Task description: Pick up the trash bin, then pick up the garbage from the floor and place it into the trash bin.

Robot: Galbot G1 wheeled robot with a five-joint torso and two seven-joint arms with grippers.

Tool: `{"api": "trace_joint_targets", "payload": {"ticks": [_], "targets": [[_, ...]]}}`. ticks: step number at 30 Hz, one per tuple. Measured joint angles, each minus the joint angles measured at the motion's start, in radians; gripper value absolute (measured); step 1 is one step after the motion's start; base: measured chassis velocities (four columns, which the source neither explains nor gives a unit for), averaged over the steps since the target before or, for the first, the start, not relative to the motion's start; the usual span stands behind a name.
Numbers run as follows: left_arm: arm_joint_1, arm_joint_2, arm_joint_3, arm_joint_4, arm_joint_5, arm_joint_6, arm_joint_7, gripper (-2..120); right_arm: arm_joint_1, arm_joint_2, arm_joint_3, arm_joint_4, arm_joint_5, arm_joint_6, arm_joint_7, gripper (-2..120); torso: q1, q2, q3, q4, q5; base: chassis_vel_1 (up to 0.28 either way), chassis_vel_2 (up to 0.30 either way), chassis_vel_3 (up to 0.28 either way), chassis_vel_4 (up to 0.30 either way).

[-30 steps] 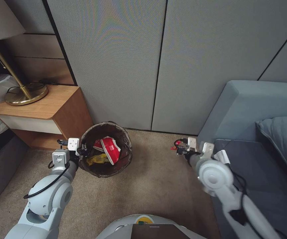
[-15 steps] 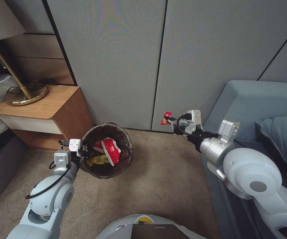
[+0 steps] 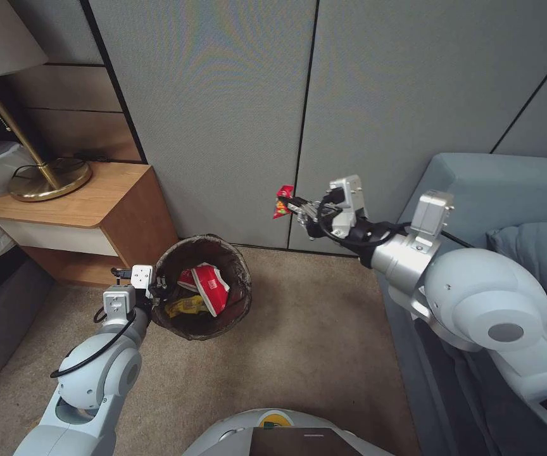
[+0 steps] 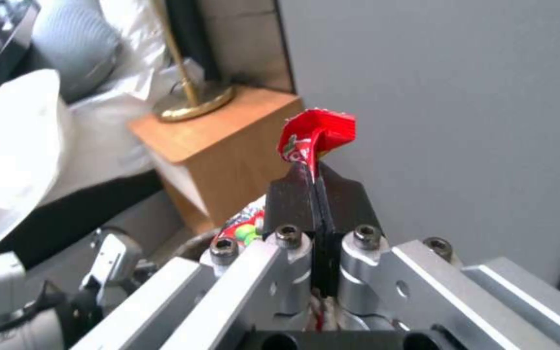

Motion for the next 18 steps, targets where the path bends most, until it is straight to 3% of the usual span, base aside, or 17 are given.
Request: {"api": "trace_joint_targets", "payload": {"ticks": [7,18], "targets": [[-0.004,-0.003,-0.009,0.018,-0.001,0.000,0.001,0,0.152,0.045,-0.244,-0.082,0.009,0.003,0.024,0,0.000,0.000,0.000,0.0001,-0.0001,0.000,0.000,0.000,0.000],[-0.012,-0.006,-0.017,0.036,-0.002,0.000,0.001,0,0.232,0.120,-0.463,-0.149,-0.004,0.008,0.062,0,0.000,0.000,0.000,-0.0001,-0.0001,0.000,0.000,0.000,0.000]]}}
